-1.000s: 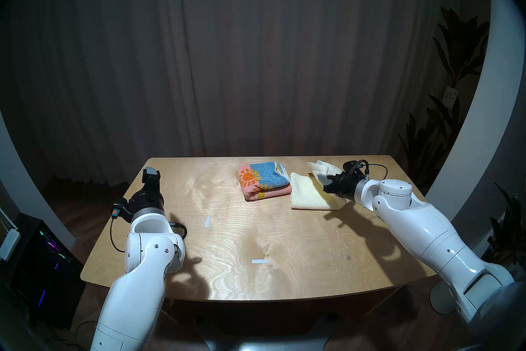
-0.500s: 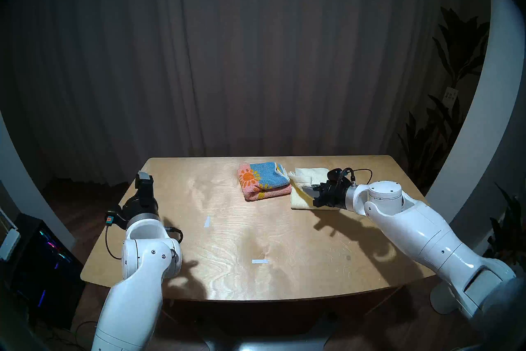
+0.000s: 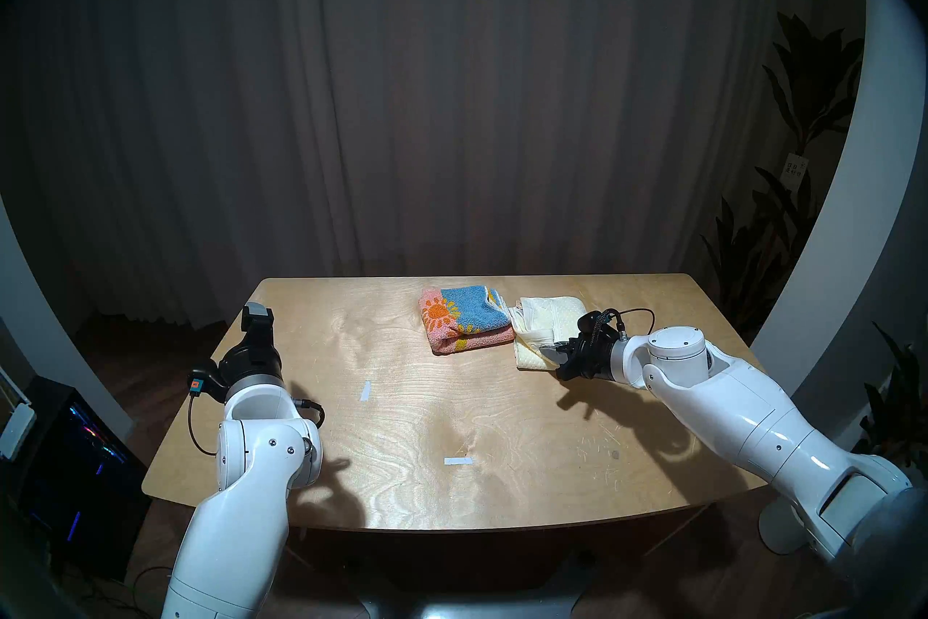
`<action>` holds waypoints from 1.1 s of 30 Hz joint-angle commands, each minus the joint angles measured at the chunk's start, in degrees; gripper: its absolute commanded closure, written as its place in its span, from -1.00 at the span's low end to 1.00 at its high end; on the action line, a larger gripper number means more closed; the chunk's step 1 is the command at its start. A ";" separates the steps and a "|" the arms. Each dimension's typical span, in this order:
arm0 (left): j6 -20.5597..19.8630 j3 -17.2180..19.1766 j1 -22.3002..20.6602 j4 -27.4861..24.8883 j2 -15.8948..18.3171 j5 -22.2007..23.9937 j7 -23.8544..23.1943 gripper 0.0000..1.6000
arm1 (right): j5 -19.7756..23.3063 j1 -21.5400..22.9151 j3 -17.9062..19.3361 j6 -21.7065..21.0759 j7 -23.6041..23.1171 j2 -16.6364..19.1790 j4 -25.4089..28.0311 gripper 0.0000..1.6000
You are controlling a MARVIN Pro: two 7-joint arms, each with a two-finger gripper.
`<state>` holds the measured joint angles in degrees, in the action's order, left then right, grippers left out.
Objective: Fold each towel twice and stack them on table
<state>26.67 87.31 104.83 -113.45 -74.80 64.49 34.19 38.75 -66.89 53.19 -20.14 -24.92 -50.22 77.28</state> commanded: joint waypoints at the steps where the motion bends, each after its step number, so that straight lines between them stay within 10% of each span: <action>1: 0.07 0.20 -0.78 -1.29 0.26 -0.77 0.22 -1.00 | -0.51 0.23 -0.75 0.29 -0.74 -0.18 1.86 0.36; 2: 0.24 0.30 -0.63 -1.40 0.18 -0.83 0.20 -1.00 | -0.31 0.18 -0.83 0.14 -1.07 0.04 2.13 0.18; 4: 0.13 0.42 -0.44 -1.61 0.20 -0.69 0.26 -1.00 | 0.65 -0.41 -0.40 -0.74 -1.05 0.72 3.15 -1.00; 19: -1.94 -0.61 -1.44 -0.99 1.65 -0.37 -0.95 -1.00 | 8.11 -9.66 5.33 -5.33 -0.33 9.70 14.63 -1.00; 33: -8.26 -7.92 -0.54 -3.40 1.36 4.03 -3.05 -1.00 | 28.23 -19.21 17.98 -7.52 0.52 12.09 14.85 -1.00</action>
<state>20.68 82.42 104.12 -114.18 -72.90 66.40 32.59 58.89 -81.84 65.54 -27.89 -23.88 -39.01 91.17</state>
